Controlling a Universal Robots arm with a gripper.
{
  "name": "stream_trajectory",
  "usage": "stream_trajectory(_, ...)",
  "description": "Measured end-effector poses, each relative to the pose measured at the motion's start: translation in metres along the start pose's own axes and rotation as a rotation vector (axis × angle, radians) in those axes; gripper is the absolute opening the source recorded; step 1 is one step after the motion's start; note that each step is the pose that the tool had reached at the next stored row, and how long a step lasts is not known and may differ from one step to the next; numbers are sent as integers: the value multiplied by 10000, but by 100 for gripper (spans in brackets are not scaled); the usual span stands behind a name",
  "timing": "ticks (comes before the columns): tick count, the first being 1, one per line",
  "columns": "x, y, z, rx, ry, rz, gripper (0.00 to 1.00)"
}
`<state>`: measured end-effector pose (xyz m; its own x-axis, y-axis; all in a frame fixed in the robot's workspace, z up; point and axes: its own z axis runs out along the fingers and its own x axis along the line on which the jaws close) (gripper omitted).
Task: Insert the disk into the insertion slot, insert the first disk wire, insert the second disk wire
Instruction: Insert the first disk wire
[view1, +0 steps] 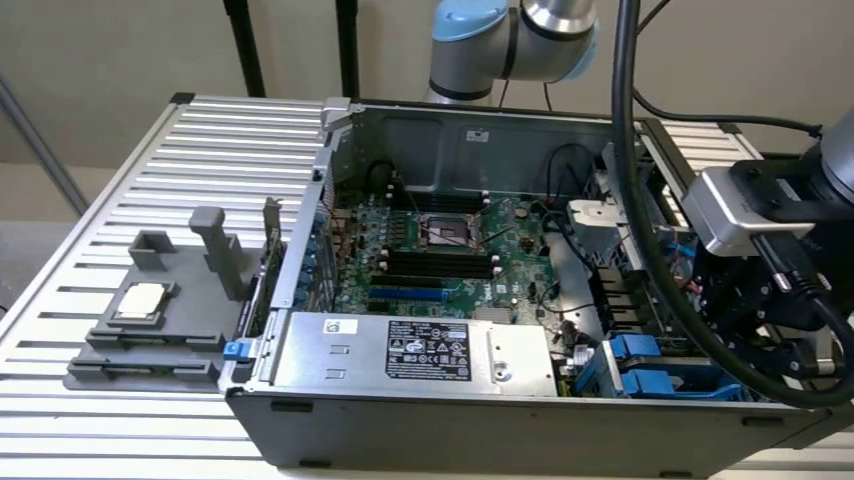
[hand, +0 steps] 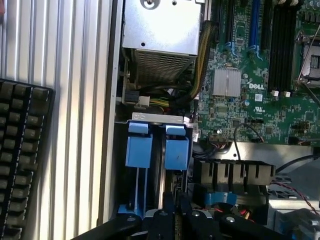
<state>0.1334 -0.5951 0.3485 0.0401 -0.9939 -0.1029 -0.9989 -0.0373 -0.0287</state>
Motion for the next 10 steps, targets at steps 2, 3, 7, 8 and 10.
stream_trajectory(2, -12, 0, 1, 2, 7, 42, 16)
stream_trajectory(3, -16, 0, 2, 3, 8, 70, 16)
stream_trajectory(7, -25, -1, 2, 6, 17, 245, 16)
stream_trajectory(8, -26, -1, 2, 7, 19, 303, 16)
stream_trajectory(10, -26, -1, 3, 10, 22, 460, 16)
